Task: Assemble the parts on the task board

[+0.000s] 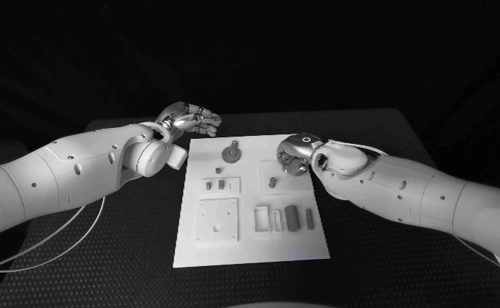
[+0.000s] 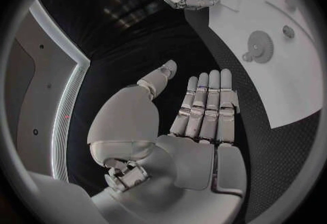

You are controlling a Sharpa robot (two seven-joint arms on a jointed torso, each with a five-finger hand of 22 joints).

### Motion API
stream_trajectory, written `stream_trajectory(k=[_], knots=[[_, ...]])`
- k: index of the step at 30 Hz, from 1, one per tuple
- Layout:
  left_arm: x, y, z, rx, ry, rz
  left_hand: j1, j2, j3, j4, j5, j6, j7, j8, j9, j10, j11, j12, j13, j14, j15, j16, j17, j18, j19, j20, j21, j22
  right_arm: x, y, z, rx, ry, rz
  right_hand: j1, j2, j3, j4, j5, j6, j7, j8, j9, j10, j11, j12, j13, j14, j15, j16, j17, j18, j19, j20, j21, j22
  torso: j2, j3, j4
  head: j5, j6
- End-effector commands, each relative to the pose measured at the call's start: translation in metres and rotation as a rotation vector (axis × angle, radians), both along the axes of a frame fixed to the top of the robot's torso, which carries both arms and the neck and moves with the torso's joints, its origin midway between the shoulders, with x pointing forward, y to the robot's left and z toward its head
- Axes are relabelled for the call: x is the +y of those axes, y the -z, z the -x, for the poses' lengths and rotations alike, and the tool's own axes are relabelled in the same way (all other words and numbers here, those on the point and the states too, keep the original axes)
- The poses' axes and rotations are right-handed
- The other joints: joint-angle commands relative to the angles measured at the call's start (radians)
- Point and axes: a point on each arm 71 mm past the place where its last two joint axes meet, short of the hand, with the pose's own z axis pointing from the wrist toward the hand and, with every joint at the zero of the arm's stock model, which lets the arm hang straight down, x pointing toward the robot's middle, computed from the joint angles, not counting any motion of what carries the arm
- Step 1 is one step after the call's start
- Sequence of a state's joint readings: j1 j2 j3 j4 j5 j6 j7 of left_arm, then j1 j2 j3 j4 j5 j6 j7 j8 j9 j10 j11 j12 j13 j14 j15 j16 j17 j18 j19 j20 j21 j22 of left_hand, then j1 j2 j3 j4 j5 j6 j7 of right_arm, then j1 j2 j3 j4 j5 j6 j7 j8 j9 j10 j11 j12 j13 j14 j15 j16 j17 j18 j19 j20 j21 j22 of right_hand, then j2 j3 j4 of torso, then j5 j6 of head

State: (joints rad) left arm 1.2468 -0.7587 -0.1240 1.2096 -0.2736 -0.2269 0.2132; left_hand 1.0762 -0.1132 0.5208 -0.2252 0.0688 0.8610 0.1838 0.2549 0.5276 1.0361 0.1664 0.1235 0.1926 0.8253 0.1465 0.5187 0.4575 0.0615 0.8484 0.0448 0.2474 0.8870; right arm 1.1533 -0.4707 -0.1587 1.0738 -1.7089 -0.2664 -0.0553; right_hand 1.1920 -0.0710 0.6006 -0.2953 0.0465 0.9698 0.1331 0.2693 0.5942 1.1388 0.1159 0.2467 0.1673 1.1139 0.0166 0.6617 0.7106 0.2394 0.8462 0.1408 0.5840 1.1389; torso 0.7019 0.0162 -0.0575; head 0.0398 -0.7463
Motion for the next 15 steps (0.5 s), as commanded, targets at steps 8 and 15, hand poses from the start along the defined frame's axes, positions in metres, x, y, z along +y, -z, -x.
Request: stream_trajectory(k=[8,15], knots=[[-0.0033,-0.0007,0.0,0.01,0.016,0.011,-0.007,0.003,-0.006,0.003,-0.004,-0.007,0.002,0.002,-0.002,-0.007,0.001,-0.003,-0.002,-0.004,0.004,-0.006,0.002,0.014,-0.008,0.003,-0.002,0.002,-0.0011,0.0276,0.0131,0.057,-0.022,0.139,0.02,-0.002,0.014,0.001,0.001,0.03,-0.009,0.012,-0.001,0.036,-0.011,-0.039,-0.018,0.012,-0.014,0.005,0.011,0.018,0.012,0.001,0.006,0.009,0.0,0.0002,0.0013,0.0,-0.004],[-0.0037,-0.0005,0.0001,0.013,0.016,0.009,-0.007,0.004,-0.006,0.003,-0.004,-0.007,0.002,0.002,-0.002,-0.007,0.002,-0.003,-0.002,-0.003,0.004,-0.006,0.003,0.015,-0.008,0.004,-0.002,0.003,-0.0016,0.0281,0.0145,0.037,-0.02,0.146,0.029,-0.005,0.02,0.001,0.001,0.046,-0.015,0.018,-0.002,0.056,-0.02,-0.036,-0.014,0.032,-0.024,0.014,0.02,0.022,0.033,-0.003,0.016,0.015,0.0,-0.0002,-0.0002,-0.003,-0.005]])
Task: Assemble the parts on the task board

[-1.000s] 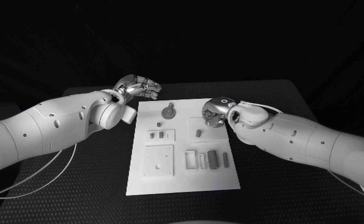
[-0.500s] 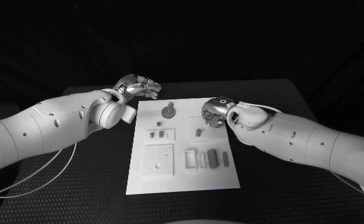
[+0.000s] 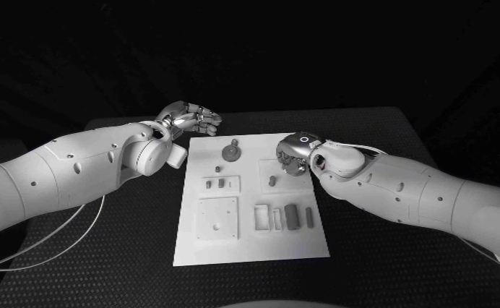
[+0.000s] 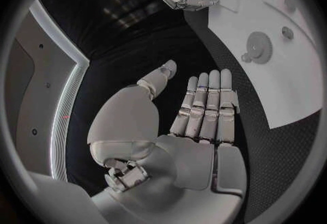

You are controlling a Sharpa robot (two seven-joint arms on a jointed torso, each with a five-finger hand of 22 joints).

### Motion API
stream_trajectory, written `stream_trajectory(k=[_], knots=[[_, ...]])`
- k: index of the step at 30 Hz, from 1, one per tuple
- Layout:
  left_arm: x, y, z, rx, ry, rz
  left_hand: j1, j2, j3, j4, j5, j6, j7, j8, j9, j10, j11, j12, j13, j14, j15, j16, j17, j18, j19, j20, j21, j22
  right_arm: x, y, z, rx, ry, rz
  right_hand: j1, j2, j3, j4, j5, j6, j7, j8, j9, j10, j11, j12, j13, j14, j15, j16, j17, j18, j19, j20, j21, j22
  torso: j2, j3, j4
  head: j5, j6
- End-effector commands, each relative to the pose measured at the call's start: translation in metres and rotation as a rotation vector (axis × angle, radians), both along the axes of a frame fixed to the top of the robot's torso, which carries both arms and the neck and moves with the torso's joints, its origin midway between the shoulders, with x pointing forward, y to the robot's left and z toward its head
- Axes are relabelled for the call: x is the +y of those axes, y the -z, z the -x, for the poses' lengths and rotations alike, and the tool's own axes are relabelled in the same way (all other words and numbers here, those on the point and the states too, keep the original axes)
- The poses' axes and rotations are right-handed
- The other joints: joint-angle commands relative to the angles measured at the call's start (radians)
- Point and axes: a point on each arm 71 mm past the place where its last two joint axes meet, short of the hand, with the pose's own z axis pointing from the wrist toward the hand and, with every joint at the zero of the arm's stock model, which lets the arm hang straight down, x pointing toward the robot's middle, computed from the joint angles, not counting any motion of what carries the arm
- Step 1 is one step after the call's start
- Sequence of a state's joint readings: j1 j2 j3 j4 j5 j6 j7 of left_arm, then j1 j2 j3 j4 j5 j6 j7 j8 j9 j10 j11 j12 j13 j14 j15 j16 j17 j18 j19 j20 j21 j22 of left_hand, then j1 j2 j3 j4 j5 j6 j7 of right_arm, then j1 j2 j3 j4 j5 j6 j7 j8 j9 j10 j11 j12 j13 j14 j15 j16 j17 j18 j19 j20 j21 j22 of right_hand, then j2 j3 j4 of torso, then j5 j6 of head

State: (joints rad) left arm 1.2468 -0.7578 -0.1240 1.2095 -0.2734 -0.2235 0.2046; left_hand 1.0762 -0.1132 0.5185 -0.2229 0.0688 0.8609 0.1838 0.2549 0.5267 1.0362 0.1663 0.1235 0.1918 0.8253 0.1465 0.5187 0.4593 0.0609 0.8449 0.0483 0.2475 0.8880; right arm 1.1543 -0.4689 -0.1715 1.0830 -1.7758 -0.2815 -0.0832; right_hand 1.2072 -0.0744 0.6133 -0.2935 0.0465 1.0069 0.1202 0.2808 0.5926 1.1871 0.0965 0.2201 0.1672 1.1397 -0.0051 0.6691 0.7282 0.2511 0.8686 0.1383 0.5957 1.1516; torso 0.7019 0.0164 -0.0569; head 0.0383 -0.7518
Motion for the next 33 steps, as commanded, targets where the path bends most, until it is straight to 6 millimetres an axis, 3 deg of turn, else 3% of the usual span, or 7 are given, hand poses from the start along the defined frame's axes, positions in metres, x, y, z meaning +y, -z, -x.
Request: stream_trajectory(k=[1,12,33], knots=[[-0.003,-0.001,0.0,0.004,0.015,0.01,-0.007,0.004,-0.004,0.001,-0.004,-0.007,0.002,0.002,-0.001,-0.007,0.002,-0.003,-0.002,-0.003,0.004,-0.006,0.002,0.015,-0.005,0.0,-0.002,0.002,-0.004,0.026,0.012,0.08,0.002,0.1,0.015,-0.003,0.008,-0.001,0.001,0.011,-0.003,0.007,0.0,0.01,-0.002,-0.009,-0.013,0.009,-0.003,0.007,0.003,0.011,0.013,-0.002,0.005,0.003,0.0,-0.0005,-0.0007,-0.001,0.0],[-0.002,-0.001,-0.001,0.004,0.005,0.006,-0.006,0.005,-0.004,0.002,-0.004,-0.007,0.002,0.002,-0.001,-0.007,0.001,-0.002,-0.002,-0.002,0.004,-0.007,0.003,0.016,-0.005,0.0,-0.001,0.003,-0.002,0.022,0.013,0.039,-0.005,0.064,0.026,-0.016,0.013,-0.001,0.001,0.031,-0.011,0.018,0.005,0.042,-0.016,-0.003,-0.002,0.04,-0.018,0.018,0.015,0.011,0.046,-0.015,0.018,0.01,0.0,0.0005,0.0003,-0.002,0.001],[-0.001,-0.001,-0.002,0.005,0.002,0.004,-0.008,0.005,-0.005,0.005,-0.003,-0.007,0.002,0.003,-0.002,-0.007,0.001,-0.001,-0.004,0.0,0.004,-0.009,0.006,0.017,-0.005,0.001,0.0,0.005,-0.005,0.013,0.012,0.012,-0.001,0.01,0.026,-0.019,0.015,-0.001,0.001,0.035,-0.013,0.021,0.008,0.05,-0.02,-0.001,0.004,0.048,-0.021,0.019,0.018,0.011,0.055,-0.019,0.019,0.011,0.0,0.0005,-0.0011,0.002,0.001]])
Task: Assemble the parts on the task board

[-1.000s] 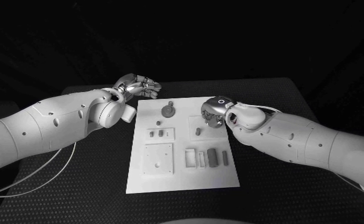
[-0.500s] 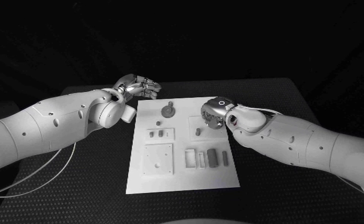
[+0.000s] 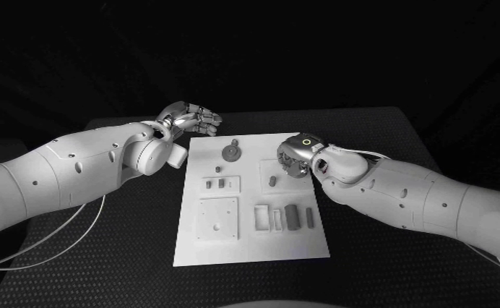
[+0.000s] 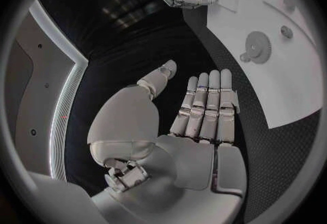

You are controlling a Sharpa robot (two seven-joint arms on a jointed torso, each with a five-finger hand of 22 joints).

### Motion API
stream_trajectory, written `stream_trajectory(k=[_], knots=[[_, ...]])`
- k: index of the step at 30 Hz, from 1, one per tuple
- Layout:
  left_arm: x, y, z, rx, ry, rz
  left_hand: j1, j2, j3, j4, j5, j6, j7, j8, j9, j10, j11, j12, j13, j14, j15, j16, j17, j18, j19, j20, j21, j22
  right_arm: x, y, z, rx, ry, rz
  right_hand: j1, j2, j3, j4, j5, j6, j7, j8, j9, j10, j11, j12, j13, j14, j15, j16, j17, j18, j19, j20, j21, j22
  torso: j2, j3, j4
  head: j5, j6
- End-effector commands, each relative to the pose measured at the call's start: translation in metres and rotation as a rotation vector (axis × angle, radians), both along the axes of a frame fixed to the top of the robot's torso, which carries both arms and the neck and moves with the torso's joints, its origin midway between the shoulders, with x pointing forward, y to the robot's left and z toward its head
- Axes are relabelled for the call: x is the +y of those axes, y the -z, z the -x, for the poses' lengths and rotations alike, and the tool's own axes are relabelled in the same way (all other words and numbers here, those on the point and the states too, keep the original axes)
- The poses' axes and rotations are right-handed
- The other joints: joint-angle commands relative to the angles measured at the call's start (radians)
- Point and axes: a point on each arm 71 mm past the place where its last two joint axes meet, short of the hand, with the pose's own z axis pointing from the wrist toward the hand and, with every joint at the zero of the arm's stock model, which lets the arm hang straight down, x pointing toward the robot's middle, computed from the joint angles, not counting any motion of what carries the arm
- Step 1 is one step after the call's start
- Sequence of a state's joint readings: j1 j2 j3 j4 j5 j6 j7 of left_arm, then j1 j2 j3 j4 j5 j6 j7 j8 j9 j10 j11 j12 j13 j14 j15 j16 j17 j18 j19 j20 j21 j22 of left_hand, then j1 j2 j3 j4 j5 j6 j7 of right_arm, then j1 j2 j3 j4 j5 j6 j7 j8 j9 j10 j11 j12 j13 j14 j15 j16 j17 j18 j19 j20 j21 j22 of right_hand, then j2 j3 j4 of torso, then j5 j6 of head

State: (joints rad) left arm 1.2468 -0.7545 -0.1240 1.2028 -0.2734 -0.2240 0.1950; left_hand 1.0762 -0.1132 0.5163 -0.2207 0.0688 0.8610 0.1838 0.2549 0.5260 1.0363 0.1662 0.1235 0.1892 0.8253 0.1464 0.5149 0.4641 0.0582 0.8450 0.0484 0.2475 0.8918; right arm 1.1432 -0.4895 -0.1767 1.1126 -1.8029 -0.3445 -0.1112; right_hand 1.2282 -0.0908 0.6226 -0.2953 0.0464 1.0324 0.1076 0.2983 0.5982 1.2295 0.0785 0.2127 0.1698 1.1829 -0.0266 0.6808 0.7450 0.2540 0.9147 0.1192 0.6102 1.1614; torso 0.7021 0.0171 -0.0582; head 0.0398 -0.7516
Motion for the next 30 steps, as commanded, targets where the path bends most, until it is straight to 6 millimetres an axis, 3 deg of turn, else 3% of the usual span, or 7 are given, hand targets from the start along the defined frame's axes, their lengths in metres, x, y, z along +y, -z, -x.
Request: stream_trajectory(k=[1,30], knots=[[-0.002,-0.001,-0.001,-0.003,0.008,0.009,-0.008,0.005,-0.002,0.003,-0.003,-0.007,0.002,0.003,-0.001,-0.007,0.002,-0.001,-0.001,0.0,0.004,-0.005,0.002,0.019,-0.005,0.001,0.0,0.001,-0.001,0.01,0.005,0.059,-0.006,0.029,0.004,-0.003,0.005,0.001,0.001,0.01,-0.001,0.004,0.003,0.008,-0.002,0.006,0.001,0.005,0.0,0.007,0.002,0.008,0.009,0.0,0.005,0.002,0.0,-0.0001,0.0002,0.001,0.0],[-0.001,-0.001,-0.002,-0.001,0.006,0.007,-0.009,0.005,-0.003,0.005,-0.003,-0.01,0.003,0.003,-0.002,-0.008,0.002,-0.001,-0.004,0.0,0.004,-0.008,0.005,0.02,-0.007,0.001,0.001,0.003,-0.002,-0.009,-0.004,0.05,0.003,-0.017,0.003,-0.003,0.006,0.001,0.001,0.011,-0.001,0.004,0.004,0.01,-0.003,0.005,0.004,0.007,-0.001,0.006,0.003,0.008,0.012,-0.001,0.004,0.002,0.0,-0.0008,0.0016,0.001,-0.002]])
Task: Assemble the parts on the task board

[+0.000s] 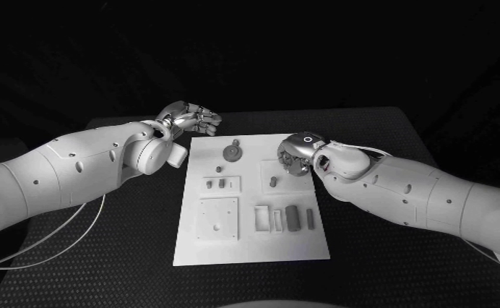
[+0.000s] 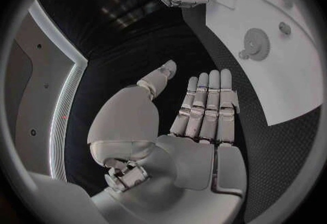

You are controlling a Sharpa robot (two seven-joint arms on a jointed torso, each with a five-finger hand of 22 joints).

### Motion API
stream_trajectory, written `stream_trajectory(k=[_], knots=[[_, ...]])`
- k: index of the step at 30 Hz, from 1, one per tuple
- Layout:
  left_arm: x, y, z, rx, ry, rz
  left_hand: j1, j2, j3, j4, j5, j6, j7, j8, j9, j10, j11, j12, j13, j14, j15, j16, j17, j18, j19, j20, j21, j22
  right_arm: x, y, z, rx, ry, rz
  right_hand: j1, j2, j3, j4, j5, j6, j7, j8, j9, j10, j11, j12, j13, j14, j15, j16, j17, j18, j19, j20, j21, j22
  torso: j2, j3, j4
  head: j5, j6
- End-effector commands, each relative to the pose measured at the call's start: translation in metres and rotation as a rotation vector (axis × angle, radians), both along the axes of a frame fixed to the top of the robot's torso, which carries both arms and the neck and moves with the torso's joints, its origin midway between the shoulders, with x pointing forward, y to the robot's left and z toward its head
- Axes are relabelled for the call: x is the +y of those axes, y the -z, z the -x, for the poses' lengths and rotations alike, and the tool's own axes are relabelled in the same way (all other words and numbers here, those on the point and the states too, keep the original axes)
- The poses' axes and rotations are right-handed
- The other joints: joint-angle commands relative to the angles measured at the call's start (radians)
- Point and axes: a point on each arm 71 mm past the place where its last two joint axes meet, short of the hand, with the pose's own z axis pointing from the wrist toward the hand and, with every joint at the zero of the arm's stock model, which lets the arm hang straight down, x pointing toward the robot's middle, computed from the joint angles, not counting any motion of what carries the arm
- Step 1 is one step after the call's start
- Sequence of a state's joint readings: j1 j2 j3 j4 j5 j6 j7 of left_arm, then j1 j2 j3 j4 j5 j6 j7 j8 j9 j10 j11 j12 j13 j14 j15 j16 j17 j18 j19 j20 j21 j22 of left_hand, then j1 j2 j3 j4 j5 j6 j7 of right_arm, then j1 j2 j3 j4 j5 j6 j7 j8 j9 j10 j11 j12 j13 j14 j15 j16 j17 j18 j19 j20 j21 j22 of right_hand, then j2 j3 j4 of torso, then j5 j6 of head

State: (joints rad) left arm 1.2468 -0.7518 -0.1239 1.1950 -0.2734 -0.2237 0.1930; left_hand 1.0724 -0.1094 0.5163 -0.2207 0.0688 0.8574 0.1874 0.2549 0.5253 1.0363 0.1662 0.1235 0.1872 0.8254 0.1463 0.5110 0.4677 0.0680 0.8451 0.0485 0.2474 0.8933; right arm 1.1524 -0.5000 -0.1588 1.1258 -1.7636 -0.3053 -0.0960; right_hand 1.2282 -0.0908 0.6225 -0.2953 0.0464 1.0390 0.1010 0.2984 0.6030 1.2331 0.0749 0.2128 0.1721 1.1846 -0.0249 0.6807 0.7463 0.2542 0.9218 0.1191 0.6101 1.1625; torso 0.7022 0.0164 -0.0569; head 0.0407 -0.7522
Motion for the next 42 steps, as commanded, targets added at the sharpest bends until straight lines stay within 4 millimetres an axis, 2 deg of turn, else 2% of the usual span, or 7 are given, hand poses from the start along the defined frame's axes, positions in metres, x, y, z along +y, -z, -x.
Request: stream_trajectory(k=[1,21,30,32,35,37,42], knots=[[-0.002,-0.001,0.0,-0.002,0.011,0.01,-0.006,0.001,-0.003,0.005,-0.003,-0.006,-0.001,0.003,-0.001,-0.008,0.002,-0.001,-0.002,0.0,0.004,-0.004,0.001,0.01,-0.007,0.001,0.001,0.002,-0.001,-0.002,-0.001,0.012,-0.005,0.001,0.003,-0.003,0.007,0.001,0.001,0.004,0.005,0.004,0.0,0.007,0.001,0.005,0.001,0.006,-0.003,0.006,0.002,0.008,0.005,-0.001,0.004,0.001,0.0,-0.0004,0.0003,0.0,-0.001],[0.0,-0.001,0.0,0.003,0.008,0.008,-0.007,-0.001,-0.004,0.007,-0.003,-0.011,0.001,0.002,-0.003,-0.012,0.003,-0.002,-0.005,0.0,0.004,-0.007,0.005,0.011,-0.009,0.001,0.001,0.004,-0.008,-0.035,-0.005,0.009,0.012,-0.085,0.001,-0.002,0.007,0.002,0.001,0.004,0.005,0.004,0.0,0.007,0.001,0.004,0.003,0.006,-0.003,0.005,0.002,0.008,0.006,-0.001,0.004,0.001,0.0,-0.0007,-0.0014,0.01,0.0],[0.001,-0.001,0.0,0.005,0.006,0.007,-0.007,-0.001,-0.004,0.007,-0.003,-0.013,0.002,0.002,-0.003,-0.012,0.004,-0.002,-0.006,0.0,0.004,-0.008,0.006,0.011,-0.009,0.001,0.001,0.004,-0.016,-0.034,-0.013,0.065,0.037,-0.08,-0.02,0.006,0.006,0.003,0.001,-0.012,0.013,-0.004,-0.001,-0.011,0.01,-0.011,0.001,-0.01,0.006,-0.008,0.001,0.004,-0.008,0.003,-0.008,-0.002,0.0,-0.0011,-0.0014,0.01,0.0],[0.001,-0.001,0.0,0.005,0.006,0.007,-0.007,-0.001,-0.004,0.007,-0.003,-0.013,0.002,0.002,-0.003,-0.012,0.004,-0.002,-0.006,0.0,0.004,-0.008,0.006,0.011,-0.009,0.001,0.001,0.004,-0.015,-0.033,-0.014,0.073,0.037,-0.089,-0.034,-0.001,0.001,0.004,0.0,-0.022,0.017,-0.01,-0.003,-0.023,0.016,-0.018,-0.001,-0.018,0.011,-0.014,-0.001,0.002,-0.015,0.006,-0.013,-0.002,-0.001,-0.0007,-0.0021,0.011,0.0],[0.001,-0.001,0.0,0.005,0.006,0.007,-0.007,-0.001,-0.004,0.007,-0.003,-0.013,0.002,0.002,-0.004,-0.012,0.004,-0.002,-0.006,0.0,0.004,-0.008,0.006,0.011,-0.009,0.001,0.001,0.004,-0.013,-0.031,-0.015,0.07,0.027,-0.082,-0.059,-0.047,-0.015,0.004,0.001,-0.108,0.052,-0.058,-0.025,-0.104,0.048,-0.07,-0.024,-0.052,0.039,-0.039,-0.008,-0.004,-0.045,0.011,-0.031,-0.005,-0.001,-0.0002,-0.0028,0.009,0.002],[0.001,-0.001,0.0,0.004,0.007,0.007,-0.007,-0.001,-0.004,0.007,-0.003,-0.013,0.002,0.002,-0.004,-0.012,0.004,-0.002,-0.006,0.0,0.004,-0.008,0.006,0.011,-0.009,0.001,0.001,0.004,-0.012,-0.028,-0.014,0.06,0.021,-0.082,-0.05,-0.062,-0.013,0.004,0.001,-0.124,0.059,-0.067,-0.03,-0.147,0.066,-0.097,-0.039,-0.072,0.056,-0.053,-0.012,-0.009,-0.067,0.015,-0.042,-0.005,0.0,0.0006,-0.0023,0.008,0.001],[0.001,-0.001,0.0,0.005,0.009,0.008,-0.007,-0.001,-0.004,0.007,-0.003,-0.013,0.002,0.002,-0.004,-0.013,0.004,-0.001,-0.006,0.0,0.004,-0.009,0.006,0.011,-0.009,0.001,0.001,0.004,-0.012,-0.02,-0.012,0.049,0.012,-0.054,-0.032,-0.083,-0.009,0.005,0.001,-0.168,0.047,-0.087,-0.041,-0.191,0.084,-0.129,-0.061,-0.121,0.076,-0.084,-0.019,-0.023,-0.118,0.026,-0.064,-0.001,0.0,0.0008,0.0,0.005,0.001]])
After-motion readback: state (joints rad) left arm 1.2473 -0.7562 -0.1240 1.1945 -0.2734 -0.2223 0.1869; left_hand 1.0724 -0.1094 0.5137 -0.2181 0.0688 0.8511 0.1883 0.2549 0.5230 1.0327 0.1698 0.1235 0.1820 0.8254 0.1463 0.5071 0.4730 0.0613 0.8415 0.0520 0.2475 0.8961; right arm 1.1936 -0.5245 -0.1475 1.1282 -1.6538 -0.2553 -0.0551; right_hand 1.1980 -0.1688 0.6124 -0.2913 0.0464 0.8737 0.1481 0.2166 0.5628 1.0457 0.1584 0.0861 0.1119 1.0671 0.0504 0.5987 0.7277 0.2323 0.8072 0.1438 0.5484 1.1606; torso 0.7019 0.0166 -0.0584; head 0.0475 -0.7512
